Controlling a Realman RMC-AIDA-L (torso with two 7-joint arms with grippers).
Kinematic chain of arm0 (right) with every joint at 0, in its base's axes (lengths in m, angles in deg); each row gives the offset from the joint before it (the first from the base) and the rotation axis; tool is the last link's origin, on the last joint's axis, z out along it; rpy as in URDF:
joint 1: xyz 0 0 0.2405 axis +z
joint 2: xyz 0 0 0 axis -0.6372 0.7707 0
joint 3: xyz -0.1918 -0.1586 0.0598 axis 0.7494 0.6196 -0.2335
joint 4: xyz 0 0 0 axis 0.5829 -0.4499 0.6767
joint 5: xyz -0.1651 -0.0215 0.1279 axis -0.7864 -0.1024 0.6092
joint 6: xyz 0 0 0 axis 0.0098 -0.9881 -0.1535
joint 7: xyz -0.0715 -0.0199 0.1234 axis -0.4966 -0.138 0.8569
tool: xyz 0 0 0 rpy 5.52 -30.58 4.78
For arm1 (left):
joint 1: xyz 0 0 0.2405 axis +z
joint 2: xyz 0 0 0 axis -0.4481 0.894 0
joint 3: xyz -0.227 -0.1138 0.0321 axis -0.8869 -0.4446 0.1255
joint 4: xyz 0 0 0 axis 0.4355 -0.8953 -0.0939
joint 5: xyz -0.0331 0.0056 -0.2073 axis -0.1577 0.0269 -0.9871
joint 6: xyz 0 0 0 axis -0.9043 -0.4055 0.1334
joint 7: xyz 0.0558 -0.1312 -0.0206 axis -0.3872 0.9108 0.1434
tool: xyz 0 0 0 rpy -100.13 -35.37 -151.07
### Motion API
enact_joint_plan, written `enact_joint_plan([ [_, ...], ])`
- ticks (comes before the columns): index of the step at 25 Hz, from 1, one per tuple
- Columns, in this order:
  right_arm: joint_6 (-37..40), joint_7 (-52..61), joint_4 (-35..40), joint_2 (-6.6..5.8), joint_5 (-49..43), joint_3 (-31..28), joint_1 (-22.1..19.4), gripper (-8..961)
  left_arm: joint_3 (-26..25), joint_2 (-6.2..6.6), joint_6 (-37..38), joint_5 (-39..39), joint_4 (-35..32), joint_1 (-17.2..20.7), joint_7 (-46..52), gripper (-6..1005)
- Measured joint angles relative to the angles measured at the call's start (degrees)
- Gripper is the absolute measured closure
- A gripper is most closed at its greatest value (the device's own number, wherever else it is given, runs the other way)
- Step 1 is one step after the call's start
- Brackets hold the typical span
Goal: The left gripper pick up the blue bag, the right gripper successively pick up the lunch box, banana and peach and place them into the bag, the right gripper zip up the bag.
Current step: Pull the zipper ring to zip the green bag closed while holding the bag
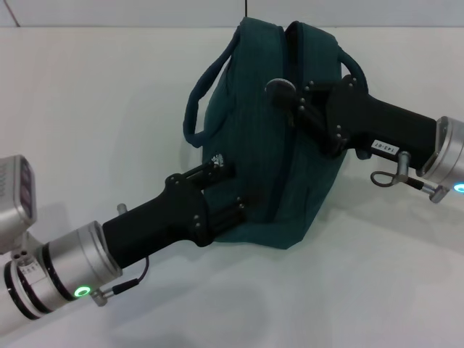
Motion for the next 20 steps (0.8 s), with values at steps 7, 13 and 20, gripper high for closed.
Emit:
enact_joint_plan([
  [7, 0.2, 0.0, 0.02, 0.0, 0.71, 0.13, -0.23, 931, 1.33, 0.16, -0.9, 0.08, -0.03, -0.4, -0.26, 467],
  [13, 0.06, -0.01, 0.11, 0.0, 2.75, 0.2, -0.64, 930, 1.37, 0.15, -2.36, -0.06, 0.06, -0.44, -0.28, 586],
  [20, -2.22, 0.07, 0.11, 0.0, 3.66, 0.32, 0.21, 929, 1.41, 0.04, -2.71, 0.33, 0.18, -0.24, -0.81, 796],
])
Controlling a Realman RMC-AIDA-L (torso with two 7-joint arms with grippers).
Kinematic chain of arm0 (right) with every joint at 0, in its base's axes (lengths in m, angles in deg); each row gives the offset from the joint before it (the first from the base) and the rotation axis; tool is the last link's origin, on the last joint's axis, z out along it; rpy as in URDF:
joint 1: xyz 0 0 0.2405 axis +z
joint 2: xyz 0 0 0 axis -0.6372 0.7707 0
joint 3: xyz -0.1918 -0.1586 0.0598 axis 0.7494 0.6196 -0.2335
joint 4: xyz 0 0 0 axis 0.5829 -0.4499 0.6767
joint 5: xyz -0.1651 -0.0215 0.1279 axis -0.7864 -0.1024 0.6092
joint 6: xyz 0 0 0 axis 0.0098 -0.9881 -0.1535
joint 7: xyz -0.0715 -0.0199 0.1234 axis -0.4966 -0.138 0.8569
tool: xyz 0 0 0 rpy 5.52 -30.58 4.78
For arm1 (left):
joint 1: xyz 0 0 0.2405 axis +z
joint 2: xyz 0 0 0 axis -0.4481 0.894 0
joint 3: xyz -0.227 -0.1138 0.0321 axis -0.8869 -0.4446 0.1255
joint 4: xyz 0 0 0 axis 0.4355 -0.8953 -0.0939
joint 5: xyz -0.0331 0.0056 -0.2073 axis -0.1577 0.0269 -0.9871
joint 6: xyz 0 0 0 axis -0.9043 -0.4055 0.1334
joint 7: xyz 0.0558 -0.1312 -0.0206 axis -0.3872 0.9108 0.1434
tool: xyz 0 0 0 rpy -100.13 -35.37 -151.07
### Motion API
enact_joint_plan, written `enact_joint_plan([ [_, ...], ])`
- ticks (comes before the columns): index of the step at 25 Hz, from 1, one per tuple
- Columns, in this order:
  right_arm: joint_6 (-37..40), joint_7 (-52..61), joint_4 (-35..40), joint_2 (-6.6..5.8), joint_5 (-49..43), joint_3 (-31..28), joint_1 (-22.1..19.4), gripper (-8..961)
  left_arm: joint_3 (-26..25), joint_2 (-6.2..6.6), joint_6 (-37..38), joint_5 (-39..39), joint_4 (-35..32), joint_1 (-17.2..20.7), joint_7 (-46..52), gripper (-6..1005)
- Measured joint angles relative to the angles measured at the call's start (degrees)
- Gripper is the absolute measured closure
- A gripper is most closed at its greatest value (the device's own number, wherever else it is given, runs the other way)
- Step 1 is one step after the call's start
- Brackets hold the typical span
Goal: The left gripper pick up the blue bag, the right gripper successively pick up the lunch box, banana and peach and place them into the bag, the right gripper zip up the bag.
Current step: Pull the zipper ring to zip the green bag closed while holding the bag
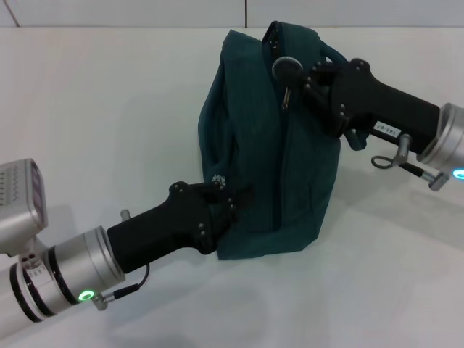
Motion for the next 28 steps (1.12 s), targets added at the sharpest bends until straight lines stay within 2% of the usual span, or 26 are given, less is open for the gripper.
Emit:
enact_joint_plan([
  [1, -0.71, 0.01, 0.04, 0.01, 0.28, 0.08, 0.23, 929, 0.06, 0.0, 0.0, 0.13, 0.01, 0.12, -0.16, 887],
  [7, -3.88, -0.48, -0.02, 0.0, 2.73, -0.15, 1.19, 928, 3.48, 0.13, 0.49, 0.38, 0.04, 0.31, -0.88, 940],
  [12, -4.73, -2.08, 0.19, -0.04, 4.31, -1.04, 1.24, 927, 5.65, 0.37, 2.28, 0.51, -0.45, 0.4, -0.87, 925],
  [17, -4.44, -2.21, -0.07, -0.02, 4.27, -1.15, 1.26, 927, 5.39, 0.39, 3.36, -0.46, -0.5, 0.83, -1.81, 910],
  [22, 0.06, -4.9, -0.08, 0.0, 3.96, -0.42, -0.6, 926, 5.23, 0.39, 5.22, -5.55, -0.51, 2.39, -2.47, 894],
  [25, 4.07, -6.19, 0.32, 0.0, 4.18, -0.4, -2.85, 925, 5.22, 0.84, 5.56, -8.3, -1.54, 3.34, -2.31, 885],
  [28, 6.29, -6.34, 0.44, 0.0, 4.21, -0.34, -3.85, 925, 5.28, 1.19, 6.65, -8.74, -6.02, 4.58, 0.78, 876],
])
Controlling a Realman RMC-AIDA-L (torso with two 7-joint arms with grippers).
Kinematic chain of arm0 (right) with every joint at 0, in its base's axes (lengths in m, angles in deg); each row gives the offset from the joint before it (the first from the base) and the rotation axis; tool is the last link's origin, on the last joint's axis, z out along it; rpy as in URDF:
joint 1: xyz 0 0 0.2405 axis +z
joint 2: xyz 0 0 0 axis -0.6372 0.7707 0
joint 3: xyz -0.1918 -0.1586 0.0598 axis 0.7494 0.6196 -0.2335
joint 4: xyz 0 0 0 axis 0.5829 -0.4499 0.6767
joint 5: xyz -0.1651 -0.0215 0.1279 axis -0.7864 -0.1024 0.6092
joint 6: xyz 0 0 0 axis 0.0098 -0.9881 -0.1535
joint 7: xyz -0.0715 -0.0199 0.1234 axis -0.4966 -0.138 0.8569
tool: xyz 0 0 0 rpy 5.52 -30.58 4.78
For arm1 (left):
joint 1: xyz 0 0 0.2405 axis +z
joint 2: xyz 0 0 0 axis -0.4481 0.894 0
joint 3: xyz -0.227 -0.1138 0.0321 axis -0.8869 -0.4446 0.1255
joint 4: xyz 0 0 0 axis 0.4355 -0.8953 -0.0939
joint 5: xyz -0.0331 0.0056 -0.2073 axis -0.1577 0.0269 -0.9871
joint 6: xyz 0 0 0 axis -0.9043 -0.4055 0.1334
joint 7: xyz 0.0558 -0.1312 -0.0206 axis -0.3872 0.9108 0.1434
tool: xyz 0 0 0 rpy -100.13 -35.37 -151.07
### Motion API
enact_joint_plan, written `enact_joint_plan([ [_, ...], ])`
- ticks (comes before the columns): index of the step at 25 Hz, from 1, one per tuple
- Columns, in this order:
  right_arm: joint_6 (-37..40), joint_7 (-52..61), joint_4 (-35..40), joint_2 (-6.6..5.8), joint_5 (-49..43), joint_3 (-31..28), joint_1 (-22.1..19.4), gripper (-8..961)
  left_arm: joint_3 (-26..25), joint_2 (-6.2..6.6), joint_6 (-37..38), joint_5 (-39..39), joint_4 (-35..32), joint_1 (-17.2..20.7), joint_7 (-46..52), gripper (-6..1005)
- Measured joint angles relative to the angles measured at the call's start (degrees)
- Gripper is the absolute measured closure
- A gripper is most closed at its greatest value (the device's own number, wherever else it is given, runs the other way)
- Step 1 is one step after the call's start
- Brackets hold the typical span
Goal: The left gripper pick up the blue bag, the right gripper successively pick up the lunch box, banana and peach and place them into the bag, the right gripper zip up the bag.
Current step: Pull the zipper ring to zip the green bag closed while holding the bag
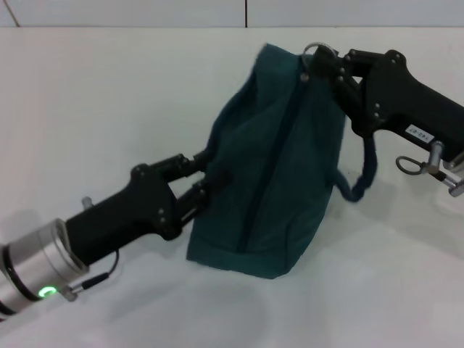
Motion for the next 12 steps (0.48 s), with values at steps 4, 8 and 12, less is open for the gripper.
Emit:
enact_joint_plan([
  [4, -0.63, -0.07, -0.44, 0.0, 0.04, -0.15, 0.19, 924, 0.6, 0.06, 1.78, 0.68, -5.73, 0.92, 5.75, 668],
  [8, -1.69, -0.09, -0.51, 0.0, 0.04, -0.2, 0.45, 924, 0.72, 0.05, 1.47, 2.6, -6.19, -0.67, 7.53, 665],
  [12, -2.08, -0.11, -0.36, -0.06, 0.04, -0.28, 0.53, 923, 0.74, 0.02, 0.98, 4.61, -6.46, -2.27, 10.27, 668],
])
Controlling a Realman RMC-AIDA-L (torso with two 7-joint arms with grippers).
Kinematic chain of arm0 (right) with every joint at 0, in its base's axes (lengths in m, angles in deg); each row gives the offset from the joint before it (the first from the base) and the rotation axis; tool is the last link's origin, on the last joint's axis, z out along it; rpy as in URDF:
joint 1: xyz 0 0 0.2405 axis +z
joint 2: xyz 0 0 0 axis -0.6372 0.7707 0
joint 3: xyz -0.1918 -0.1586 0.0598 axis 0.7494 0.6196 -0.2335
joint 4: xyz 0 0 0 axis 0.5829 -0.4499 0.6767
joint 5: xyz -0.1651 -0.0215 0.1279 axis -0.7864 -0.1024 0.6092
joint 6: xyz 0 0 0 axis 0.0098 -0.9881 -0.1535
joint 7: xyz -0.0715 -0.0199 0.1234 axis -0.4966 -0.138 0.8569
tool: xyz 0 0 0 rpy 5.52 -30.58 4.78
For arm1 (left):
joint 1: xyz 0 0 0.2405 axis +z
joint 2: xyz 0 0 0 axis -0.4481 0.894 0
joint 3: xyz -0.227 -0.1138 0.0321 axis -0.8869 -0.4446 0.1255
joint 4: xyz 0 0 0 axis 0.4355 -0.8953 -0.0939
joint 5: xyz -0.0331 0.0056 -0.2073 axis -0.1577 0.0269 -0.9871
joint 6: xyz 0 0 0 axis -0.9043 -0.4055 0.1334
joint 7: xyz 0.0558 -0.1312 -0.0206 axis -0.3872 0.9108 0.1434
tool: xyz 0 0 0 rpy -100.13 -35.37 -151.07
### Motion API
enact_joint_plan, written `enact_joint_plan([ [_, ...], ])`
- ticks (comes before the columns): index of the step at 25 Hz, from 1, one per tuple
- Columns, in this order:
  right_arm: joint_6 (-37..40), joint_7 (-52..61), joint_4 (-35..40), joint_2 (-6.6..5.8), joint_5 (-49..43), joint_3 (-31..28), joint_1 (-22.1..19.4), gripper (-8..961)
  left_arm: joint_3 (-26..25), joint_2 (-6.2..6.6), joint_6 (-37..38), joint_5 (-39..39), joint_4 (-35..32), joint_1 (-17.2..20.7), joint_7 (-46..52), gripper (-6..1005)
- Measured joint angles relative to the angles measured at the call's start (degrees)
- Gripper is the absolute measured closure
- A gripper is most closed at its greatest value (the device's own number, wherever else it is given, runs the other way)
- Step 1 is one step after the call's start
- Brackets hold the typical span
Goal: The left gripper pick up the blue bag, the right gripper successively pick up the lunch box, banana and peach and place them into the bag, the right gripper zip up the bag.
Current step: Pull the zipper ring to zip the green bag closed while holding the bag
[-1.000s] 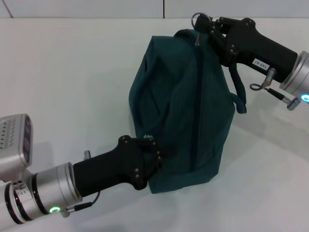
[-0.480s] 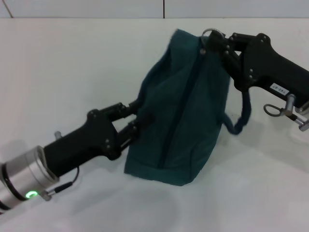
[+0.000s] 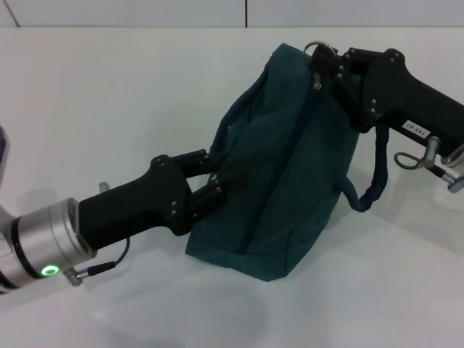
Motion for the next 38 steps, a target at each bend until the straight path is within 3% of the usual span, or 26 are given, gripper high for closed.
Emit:
enact_joint_plan([
  [7, -0.03, -0.04, -0.07, -0.04, 0.0, -0.23, 0.01, 922, -0.38, -0.03, -1.37, -0.07, -0.06, -0.96, 0.81, 678],
  [19, -3.73, 0.11, -0.28, -0.18, 0.14, -1.05, -0.02, 920, -0.45, 0.0, -0.07, -0.21, -0.13, 0.91, -1.65, 894],
  [24, -4.35, 0.24, -0.37, -0.2, 0.81, -2.12, -0.21, 919, -1.52, -0.01, 2.34, -0.98, -0.13, 2.6, -4.92, 940],
  [38, -7.49, 0.0, -3.23, -0.23, 1.84, -3.65, -1.23, 917, -4.05, 0.04, 3.46, -3.16, 0.53, 5.19, -6.96, 941],
])
